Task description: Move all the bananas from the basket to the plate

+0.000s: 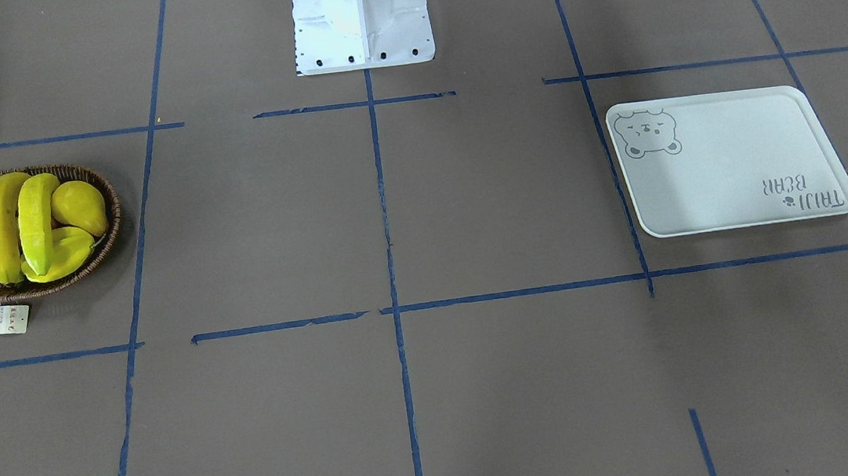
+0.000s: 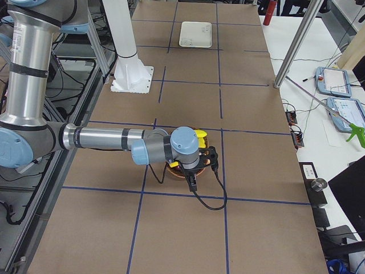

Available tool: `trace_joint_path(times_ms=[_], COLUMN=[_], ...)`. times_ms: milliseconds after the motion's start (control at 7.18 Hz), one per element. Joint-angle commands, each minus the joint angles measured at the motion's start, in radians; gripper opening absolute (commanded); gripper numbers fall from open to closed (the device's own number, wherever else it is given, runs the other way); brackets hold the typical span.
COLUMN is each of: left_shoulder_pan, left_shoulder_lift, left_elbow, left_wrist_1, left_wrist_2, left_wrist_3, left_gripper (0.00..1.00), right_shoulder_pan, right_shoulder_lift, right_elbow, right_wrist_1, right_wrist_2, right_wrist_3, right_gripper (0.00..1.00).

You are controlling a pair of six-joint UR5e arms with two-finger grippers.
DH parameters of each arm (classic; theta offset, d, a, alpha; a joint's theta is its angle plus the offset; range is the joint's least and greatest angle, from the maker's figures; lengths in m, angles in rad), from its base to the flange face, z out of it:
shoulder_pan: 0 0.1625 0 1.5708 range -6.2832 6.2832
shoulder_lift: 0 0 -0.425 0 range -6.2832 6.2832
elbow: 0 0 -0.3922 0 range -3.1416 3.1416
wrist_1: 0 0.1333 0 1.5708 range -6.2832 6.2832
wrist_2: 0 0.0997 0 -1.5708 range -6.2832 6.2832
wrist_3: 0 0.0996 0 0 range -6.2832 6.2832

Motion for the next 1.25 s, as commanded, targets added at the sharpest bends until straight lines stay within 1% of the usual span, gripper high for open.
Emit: trace_joint_path(times_ms=[0,139,279,418,557,696,1114], left_shoulder_pan=[0.003,0.003,0.003,0.003,0.003,0.003,0.003], left_shoulder_lift=[-0.001,-0.001,-0.001,-0.001,-0.001,-0.001,-0.001], left_elbow=[0.001,0.007,0.009,0.009,0.009,0.009,0.009], left_wrist_1=[-0.001,-0.003,-0.003,-0.003,-0.003,-0.003,-0.004], left_wrist_2=[0.000,-0.001,-0.002,-0.002,-0.002,-0.003,-0.003], left_wrist_3=[-0.003,-0.004,-0.003,-0.004,-0.003,-0.003,-0.003], left_gripper=[1.00,1.00,1.00,1.00,1.00,1.00,1.00], right_shoulder_pan=[-0.123,-0.160,-0.224,-0.259,-0.284,-0.301,-0.320], right_shoulder_lift=[0.000,-0.003,-0.044,-0.089,-0.127,-0.141,-0.145], right_elbow=[0.002,0.004,0.004,0.005,0.013,0.019,0.017], right_wrist_1=[0.156,0.228,0.341,0.437,0.488,0.491,0.491], right_wrist_2=[-0.002,-0.005,-0.064,-0.094,-0.111,-0.132,-0.151], right_wrist_3=[0.040,0.202,0.305,0.386,0.405,0.406,0.404], right_gripper=[0.99,0.99,0.99,0.99,0.99,0.99,0.99])
